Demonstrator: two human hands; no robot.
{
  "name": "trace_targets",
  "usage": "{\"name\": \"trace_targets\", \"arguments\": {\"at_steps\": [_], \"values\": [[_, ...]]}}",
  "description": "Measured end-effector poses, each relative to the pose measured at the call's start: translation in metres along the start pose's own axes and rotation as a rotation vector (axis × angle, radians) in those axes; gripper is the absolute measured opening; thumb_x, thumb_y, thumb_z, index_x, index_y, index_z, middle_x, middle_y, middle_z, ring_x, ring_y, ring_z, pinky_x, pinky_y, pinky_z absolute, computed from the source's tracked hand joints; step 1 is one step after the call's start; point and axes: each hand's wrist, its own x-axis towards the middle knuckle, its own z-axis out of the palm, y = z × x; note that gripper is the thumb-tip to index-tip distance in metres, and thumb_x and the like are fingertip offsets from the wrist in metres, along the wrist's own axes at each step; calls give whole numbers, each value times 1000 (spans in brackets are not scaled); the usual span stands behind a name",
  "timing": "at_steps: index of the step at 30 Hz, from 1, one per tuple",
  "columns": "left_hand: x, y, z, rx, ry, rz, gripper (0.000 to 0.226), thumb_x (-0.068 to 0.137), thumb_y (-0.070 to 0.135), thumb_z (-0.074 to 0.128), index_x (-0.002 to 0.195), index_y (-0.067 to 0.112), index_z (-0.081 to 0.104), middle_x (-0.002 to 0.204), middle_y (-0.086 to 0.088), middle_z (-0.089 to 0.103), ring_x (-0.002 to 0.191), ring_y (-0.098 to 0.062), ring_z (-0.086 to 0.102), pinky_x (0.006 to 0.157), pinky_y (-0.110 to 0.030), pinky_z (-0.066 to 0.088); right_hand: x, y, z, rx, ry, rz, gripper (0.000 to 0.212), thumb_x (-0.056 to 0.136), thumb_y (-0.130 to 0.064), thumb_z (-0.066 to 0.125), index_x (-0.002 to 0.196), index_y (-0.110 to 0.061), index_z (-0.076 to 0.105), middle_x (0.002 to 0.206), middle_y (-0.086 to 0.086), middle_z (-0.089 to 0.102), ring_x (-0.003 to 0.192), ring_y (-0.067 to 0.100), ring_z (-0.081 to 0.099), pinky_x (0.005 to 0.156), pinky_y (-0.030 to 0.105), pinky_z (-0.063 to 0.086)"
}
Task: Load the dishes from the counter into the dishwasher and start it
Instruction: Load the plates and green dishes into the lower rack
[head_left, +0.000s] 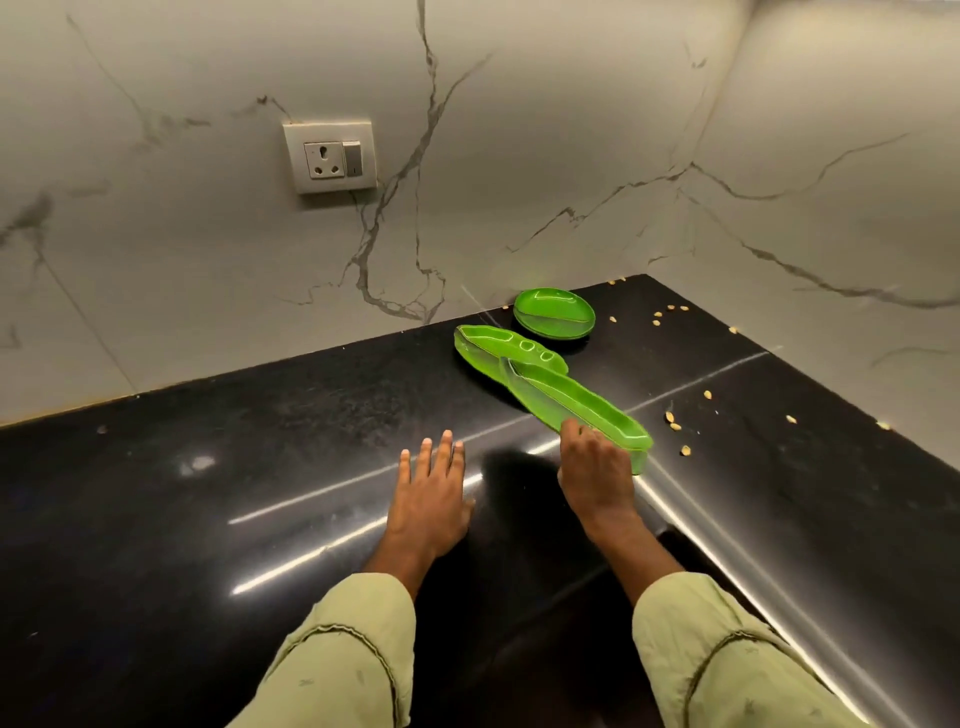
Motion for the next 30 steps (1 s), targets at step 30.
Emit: {"name": "trace_targets", "arguments": {"at_steps": [30], "values": [[-367, 62, 60, 88, -51, 400, 77, 102, 51, 34, 158, 16, -5, 166, -6, -11, 152, -29, -9, 122, -51, -4, -465, -3, -165, -56, 50, 355, 32, 57, 3, 83, 87, -3, 72, 97, 18, 74, 92, 32, 73, 78, 53, 58]]}}
